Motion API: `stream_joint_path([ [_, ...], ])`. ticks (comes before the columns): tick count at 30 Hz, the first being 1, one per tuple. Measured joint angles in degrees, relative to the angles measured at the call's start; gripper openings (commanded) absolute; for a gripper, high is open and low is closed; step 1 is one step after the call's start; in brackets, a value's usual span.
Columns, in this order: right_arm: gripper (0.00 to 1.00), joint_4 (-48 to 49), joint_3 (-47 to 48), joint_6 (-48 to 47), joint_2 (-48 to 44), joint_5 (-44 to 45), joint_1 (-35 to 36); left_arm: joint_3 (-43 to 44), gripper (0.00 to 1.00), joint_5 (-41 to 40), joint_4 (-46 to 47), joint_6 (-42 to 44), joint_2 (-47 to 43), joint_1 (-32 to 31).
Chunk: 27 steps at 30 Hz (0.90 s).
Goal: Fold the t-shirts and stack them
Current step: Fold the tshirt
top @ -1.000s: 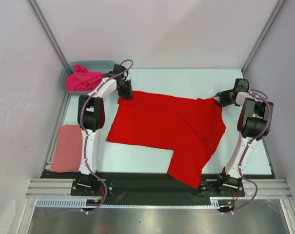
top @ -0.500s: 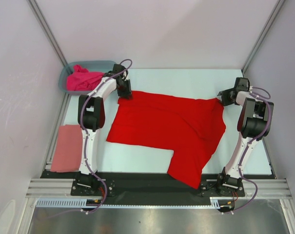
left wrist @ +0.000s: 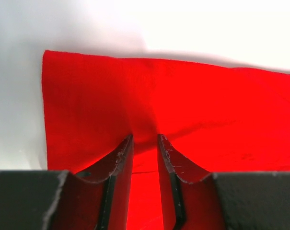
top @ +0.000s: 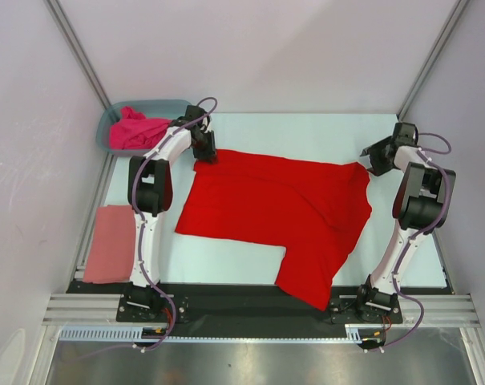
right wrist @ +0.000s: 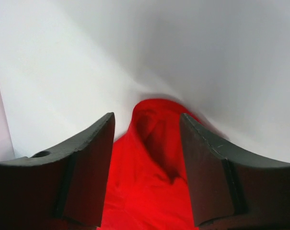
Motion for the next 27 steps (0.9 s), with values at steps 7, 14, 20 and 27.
stream_joint_path([
  [7,0.51,-2.9,0.0,-2.5,-2.6,-1.4,0.3,0.0,0.33,0.3,0.0,0.0,0.0,0.1],
  [14,0.52,-4.3,0.8,-2.5,-1.7,-2.7,2.1,0.0,0.33,0.5,0.0,0.0,0.0,0.2],
  [20,0.65,-8.0,1.5,-6.6,-1.3,-1.6,4.7,-2.2,0.52,1.0,1.9,0.0,-1.4,-0.1],
  [27,0.71,-19.2,0.7,-16.7,-7.9,7.8,13.0,-10.4,0.56,-1.7,2.7,0.0,-9.1,-1.1],
])
